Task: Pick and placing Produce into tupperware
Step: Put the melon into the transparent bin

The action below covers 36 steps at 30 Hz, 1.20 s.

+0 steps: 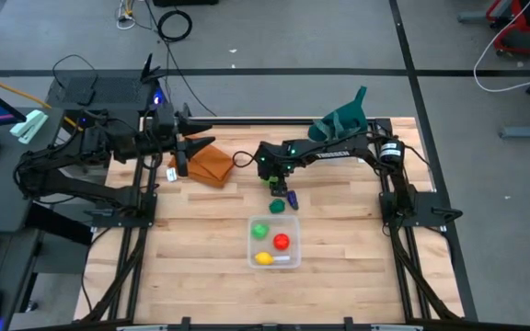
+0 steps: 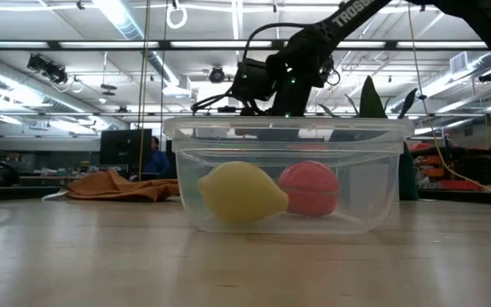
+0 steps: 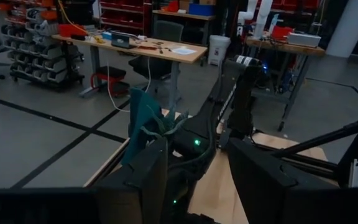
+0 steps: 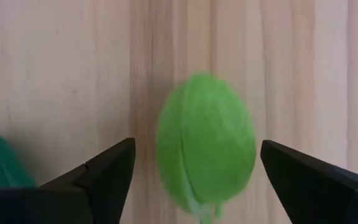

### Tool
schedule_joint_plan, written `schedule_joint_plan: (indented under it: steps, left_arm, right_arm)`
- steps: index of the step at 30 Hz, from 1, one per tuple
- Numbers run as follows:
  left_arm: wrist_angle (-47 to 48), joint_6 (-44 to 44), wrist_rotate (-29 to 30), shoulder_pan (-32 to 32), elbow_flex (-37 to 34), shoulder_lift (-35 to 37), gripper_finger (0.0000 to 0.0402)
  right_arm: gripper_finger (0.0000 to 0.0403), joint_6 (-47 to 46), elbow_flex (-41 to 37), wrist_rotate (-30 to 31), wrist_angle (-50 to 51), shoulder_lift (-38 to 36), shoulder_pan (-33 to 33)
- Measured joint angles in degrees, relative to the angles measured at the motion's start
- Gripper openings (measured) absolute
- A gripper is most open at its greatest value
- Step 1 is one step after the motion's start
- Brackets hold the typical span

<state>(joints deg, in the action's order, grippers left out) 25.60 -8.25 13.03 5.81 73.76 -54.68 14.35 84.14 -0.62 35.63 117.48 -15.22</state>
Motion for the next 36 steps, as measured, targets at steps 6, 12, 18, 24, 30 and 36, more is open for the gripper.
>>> schedule_joint_plan:
  steps: [6,12,18,24,30,36]
  left_arm:
    - [-0.08,0.02,0.01,0.01,0.0,0.0,0.0172]
    - [-0.06,0.07,0.01,0.02,0.0,0.0,0.0172]
    - [0.01,0.13,0.01,0.0,0.0,0.0,0.0176]
    - [0.05,0.17,-0.01,0.01,0.0,0.0,0.0172]
    - [0.16,0.59,-0.02,-0.01,0.0,0.0,0.0174]
    - [0.15,1.17,0.01,0.01,0.0,0.0,0.0174]
  right_arm:
    - [0.0263,-0.64,0.02,-0.2,-1.4,0.18,-0.04]
    - [0.0209,-0.66,0.02,-0.22,-1.63,0.14,0.02]
    - [0.0181,-0.7,0.02,-0.24,-1.7,-0.31,0.02]
    - [0.0183,-0.77,0.09,-0.2,-1.42,-1.83,0.02]
    - [0.0184,-1.28,0.09,-0.17,-0.18,-5.96,0.27]
    - [0.0185,-3.62,0.09,-0.42,0.55,-11.95,1.88]
